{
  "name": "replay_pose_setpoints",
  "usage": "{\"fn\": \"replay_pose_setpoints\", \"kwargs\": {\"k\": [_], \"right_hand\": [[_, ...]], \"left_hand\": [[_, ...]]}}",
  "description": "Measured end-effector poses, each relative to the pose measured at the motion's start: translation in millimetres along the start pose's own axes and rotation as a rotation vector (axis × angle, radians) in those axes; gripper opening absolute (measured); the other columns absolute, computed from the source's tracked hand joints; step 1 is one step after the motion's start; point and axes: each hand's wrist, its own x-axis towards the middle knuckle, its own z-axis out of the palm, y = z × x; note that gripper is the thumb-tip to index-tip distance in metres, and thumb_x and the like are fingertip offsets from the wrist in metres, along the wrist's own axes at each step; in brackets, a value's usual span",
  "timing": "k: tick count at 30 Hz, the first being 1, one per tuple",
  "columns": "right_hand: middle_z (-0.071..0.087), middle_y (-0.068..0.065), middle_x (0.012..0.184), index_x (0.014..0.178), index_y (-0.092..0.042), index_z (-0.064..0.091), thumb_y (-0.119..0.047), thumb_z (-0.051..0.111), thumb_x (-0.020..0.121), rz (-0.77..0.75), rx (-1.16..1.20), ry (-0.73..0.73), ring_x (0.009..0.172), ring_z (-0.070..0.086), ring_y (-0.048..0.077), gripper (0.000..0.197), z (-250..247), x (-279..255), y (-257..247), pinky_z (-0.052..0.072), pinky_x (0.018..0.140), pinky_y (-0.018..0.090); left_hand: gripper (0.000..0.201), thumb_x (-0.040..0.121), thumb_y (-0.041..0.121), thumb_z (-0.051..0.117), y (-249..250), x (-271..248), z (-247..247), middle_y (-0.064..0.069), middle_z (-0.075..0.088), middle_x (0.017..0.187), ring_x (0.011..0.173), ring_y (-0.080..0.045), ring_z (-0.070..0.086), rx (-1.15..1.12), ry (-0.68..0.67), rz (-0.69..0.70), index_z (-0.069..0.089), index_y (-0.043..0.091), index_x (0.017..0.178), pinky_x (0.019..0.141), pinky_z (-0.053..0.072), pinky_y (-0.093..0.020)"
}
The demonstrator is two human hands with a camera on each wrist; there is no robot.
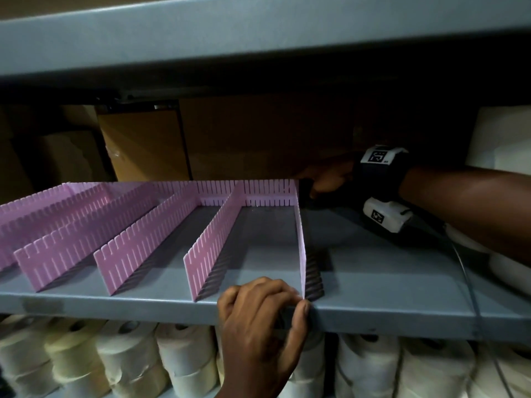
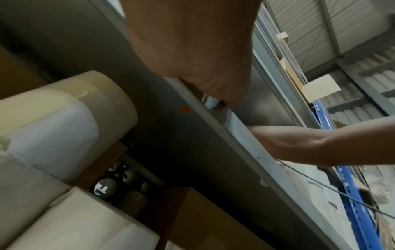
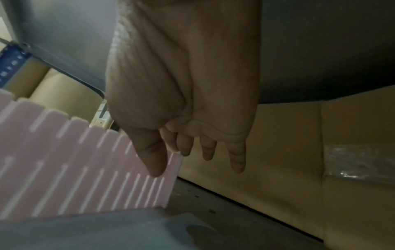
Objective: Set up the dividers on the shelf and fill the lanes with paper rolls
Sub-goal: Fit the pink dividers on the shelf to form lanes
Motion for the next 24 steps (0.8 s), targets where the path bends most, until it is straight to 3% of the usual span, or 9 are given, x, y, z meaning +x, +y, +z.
{"fn": "replay_pose_setpoints", "kwargs": {"k": [3,6,12,16,21,24], "right_hand": [[0.046,0.016,0.146,0.144,-0.01,0.045,-0.001,0.059,0.089,0.002,0.039,0.014,0.135,0.043,0.033,0.057,0,1,4,0.035,0.096,0.025],[0.045,0.016,0.147,0.145,-0.013,0.045,0.002,0.055,0.089,-0.015,0.043,0.031,0.136,0.043,0.033,0.058,3,3,4,0.037,0.104,0.031],[0.037,0.013,0.153,0.15,-0.014,0.036,-0.003,0.053,0.093,-0.013,0.027,0.05,0.142,0.036,0.031,0.061,7,-15,0,0.031,0.111,0.032],[0.029,0.01,0.159,0.154,-0.018,0.024,-0.004,0.056,0.094,-0.024,0.008,0.082,0.143,0.032,0.03,0.07,-3,-22,-9,0.029,0.115,0.038],[0.026,0.004,0.16,0.155,-0.025,0.021,-0.015,0.055,0.098,-0.061,0.118,0.184,0.144,0.031,0.025,0.067,-15,-45,-20,0.027,0.119,0.042],[0.032,0.001,0.158,0.152,-0.022,0.032,-0.026,0.056,0.098,-0.083,0.105,0.298,0.142,0.037,0.019,0.06,-17,-73,-23,0.029,0.119,0.039]], "left_hand": [[0.019,0.094,0.032,0.067,-3,-3,3,0.013,0.07,0.096,0.095,-0.011,0.068,-0.002,0.036,0.023,0.072,0.021,0.08,0.087,0.039,-0.036],[0.019,0.094,0.031,0.068,-6,-4,7,0.013,0.07,0.097,0.096,-0.011,0.067,-0.002,0.059,0.037,0.072,0.021,0.078,0.087,0.038,-0.036],[0.017,0.094,0.03,0.067,-5,-7,6,0.013,0.069,0.098,0.096,-0.011,0.067,-0.019,0.041,0.026,0.071,0.02,0.081,0.09,0.036,-0.032],[0.011,0.094,0.028,0.069,-7,-7,4,0.012,0.068,0.101,0.098,-0.011,0.066,-0.049,0.001,0.034,0.071,0.02,0.086,0.089,0.039,-0.035],[0.013,0.096,0.027,0.065,-7,-6,-5,0.01,0.069,0.105,0.101,-0.012,0.066,-0.095,-0.048,0.037,0.074,0.018,0.092,0.089,0.041,-0.035],[0.014,0.095,0.023,0.066,-9,-5,-18,0.005,0.071,0.104,0.101,-0.015,0.067,-0.173,-0.058,0.052,0.075,0.013,0.092,0.087,0.048,-0.038]]}}
